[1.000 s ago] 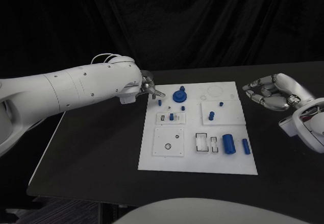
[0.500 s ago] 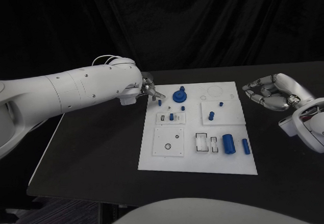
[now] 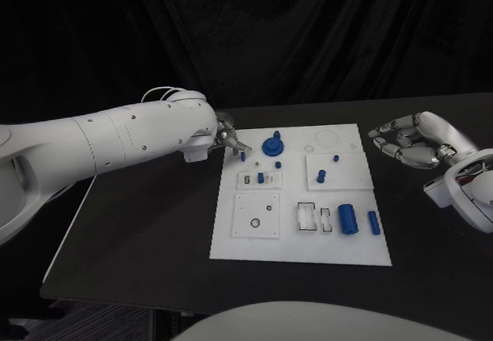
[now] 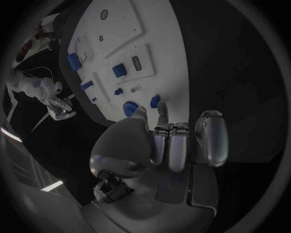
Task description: Assemble the parts on the task board
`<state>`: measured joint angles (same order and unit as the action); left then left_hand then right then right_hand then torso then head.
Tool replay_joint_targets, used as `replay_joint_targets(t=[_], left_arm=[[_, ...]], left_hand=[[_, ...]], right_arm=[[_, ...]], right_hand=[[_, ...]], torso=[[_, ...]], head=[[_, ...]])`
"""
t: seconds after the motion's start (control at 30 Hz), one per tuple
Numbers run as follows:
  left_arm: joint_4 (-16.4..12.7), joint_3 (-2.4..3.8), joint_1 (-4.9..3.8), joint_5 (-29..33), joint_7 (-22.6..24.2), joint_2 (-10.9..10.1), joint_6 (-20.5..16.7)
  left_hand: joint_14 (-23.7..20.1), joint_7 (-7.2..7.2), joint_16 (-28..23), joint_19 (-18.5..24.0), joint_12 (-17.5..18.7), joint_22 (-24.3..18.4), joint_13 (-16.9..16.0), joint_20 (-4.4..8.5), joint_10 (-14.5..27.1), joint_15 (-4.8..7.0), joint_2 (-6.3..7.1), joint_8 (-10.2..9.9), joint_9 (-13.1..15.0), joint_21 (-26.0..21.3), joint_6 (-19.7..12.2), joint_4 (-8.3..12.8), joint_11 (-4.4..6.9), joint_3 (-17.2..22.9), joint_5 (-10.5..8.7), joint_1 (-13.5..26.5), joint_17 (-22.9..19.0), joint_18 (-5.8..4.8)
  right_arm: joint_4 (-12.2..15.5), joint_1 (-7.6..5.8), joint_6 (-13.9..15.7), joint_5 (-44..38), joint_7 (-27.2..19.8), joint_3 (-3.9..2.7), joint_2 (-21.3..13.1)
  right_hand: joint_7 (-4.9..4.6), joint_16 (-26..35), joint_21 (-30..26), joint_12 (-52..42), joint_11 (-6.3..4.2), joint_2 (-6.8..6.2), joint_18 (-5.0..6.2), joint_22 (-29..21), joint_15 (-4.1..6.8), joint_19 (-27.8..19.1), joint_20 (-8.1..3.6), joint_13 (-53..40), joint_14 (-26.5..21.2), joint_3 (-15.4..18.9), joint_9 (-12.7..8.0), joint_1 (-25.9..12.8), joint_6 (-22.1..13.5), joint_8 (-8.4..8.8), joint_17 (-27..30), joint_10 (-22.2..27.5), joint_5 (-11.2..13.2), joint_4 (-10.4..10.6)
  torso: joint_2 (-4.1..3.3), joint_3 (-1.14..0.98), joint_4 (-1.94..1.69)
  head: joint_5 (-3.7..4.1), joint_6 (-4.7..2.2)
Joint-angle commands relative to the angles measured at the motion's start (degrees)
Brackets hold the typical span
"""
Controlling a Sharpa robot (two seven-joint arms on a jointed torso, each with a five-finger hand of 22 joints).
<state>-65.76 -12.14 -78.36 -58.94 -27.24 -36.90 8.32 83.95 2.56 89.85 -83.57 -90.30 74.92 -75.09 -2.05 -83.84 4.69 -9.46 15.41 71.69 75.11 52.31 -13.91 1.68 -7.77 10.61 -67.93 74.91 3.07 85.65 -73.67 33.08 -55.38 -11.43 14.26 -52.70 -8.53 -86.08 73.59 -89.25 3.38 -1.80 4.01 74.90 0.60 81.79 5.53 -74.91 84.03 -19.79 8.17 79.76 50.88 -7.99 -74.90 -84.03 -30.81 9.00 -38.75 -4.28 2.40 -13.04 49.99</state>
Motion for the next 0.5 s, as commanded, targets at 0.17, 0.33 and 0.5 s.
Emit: replay_joint_targets(t=[0.17, 0.33, 0.5], left_arm=[[0.1, 0.04, 0.34, 0.3, 1.6, 0.2, 0.2], [0.2, 0.04, 0.44, 0.3, 1.8, 0.4, 0.3], [0.3, 0.04, 0.54, 0.3, 1.9, 0.5, 0.4]], left_hand=[[6.1, 0.14, 0.2, 0.3, 0.3, 10.4, -14.9, -0.10, -6.2, -0.41, 0.04, -0.3, -0.2, -0.2, 0.5, 0.1, -0.37, 0.4, 0.26, -0.5, 15.1, 0.44], [6.1, 0.14, 0.2, 0.3, 0.3, 10.4, -14.9, -0.10, -6.2, -0.41, -0.03, -0.4, -0.3, -0.2, 0.6, 0.1, -0.36, 0.5, 0.34, -0.6, 15.1, 0.44], [6.1, 0.10, 0.2, 0.3, 0.3, 10.4, -14.9, -0.10, -6.2, -0.41, -0.06, -0.5, -0.5, -0.3, 0.8, 0.2, -0.35, 0.6, 0.41, -0.7, 15.1, 0.46]], right_arm=[[0.2, 0.14, -0.1, 0.0, 0.6, -0.04, -0.1], [0.2, 0.14, -0.1, 0.0, 0.6, -0.04, 0.0], [0.2, 0.14, -0.1, 0.0, 0.6, -0.04, 0.1]], right_hand=[[0.01, 0.2, -0.4, 0.2, 0.33, 0.03, 0.35, 6.6, -0.12, -0.5, 0.07, -13.3, 4.4, -0.3, -0.1, -0.6, 0.1, 0.01, -11.0, -4.1, -0.2, 0.0], [0.01, 0.2, -0.4, 0.2, 0.33, 0.03, 0.35, 6.6, -0.12, -0.5, 0.07, -13.3, 4.4, -0.3, -0.1, -0.6, 0.1, 0.01, -11.0, -4.1, -0.2, 0.0], [0.01, 0.2, -0.4, 0.2, 0.33, 0.03, 0.35, 6.6, -0.12, -0.5, 0.07, -13.3, 4.4, -0.3, -0.1, -0.6, 0.1, 0.01, -11.0, -4.1, -0.2, 0.0]], torso=[[0.06, -0.01, -0.03], [0.08, 0.01, 0.06], [0.08, -0.01, 0.04]], head=[[0.11, 0.01], [0.16, 0.01], [0.21, 0.01]])
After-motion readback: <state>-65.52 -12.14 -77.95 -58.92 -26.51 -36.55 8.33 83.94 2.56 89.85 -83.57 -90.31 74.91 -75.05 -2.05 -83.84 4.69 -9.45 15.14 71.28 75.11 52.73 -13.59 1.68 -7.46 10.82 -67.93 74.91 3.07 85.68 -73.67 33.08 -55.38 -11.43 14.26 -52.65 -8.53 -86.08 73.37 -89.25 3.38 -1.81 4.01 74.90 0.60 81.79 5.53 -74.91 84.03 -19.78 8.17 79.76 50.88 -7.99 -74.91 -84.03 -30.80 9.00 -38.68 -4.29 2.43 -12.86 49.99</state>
